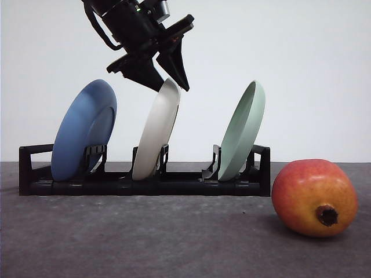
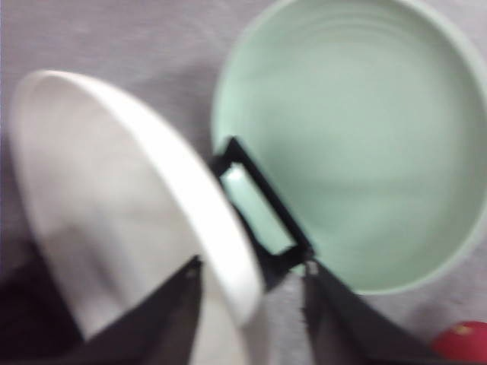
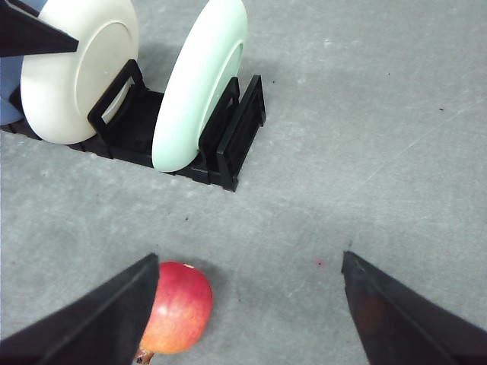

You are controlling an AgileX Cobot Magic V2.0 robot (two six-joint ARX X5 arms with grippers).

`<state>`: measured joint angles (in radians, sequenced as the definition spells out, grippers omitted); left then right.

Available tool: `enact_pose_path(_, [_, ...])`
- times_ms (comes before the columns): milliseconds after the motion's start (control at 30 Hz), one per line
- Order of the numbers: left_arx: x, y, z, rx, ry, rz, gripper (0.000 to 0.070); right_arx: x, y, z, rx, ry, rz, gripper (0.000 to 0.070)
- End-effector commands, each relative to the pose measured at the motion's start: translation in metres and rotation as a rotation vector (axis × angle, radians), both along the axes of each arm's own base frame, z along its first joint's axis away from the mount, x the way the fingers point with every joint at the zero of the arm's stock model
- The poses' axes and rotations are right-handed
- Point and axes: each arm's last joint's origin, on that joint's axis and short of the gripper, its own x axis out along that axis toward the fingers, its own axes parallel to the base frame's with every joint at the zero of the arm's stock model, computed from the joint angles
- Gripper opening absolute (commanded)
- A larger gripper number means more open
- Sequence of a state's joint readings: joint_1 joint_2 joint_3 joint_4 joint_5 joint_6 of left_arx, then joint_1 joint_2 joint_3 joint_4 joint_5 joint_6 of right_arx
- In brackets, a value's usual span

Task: Place pomegranate in white plate

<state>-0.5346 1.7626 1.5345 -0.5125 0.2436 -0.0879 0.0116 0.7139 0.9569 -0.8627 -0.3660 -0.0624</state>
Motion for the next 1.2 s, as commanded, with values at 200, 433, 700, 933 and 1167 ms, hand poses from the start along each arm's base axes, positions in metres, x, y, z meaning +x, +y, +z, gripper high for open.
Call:
enact_pose_path(200, [0.003,-0.007,-0.001,-0.038,0.03,-0.006,0.0013,0.0,0.0,0.006,0.009,-0.02,-0.004,0.0485])
enact_pose_path(433, [0.003,-0.007,0.0,-0.073,0.056,-0.001,0.0013,0.0,0.0,0.006,0.009,-0.021,-0.004,0.0485])
enact_pose_path(700, [-0.004,-0.003,0.019,-0.12,0.009,-0.014,0.0011,0.0,0.0,0.006,0.009,-0.021,-0.004,0.0485])
enact_pose_path(933, [-0.017,0.005,0.047,-0.172,-0.073,-0.021,0.0011,0.0,0.0,0.006,0.009,-0.021,-0.004,0.0485])
enact_pose_path(1167, [-0.038,0.01,0.076,-0.23,-0.143,-0.063,0.0011,0.0,0.0,0.006,0.009,-0.021,-0.004,0.0485])
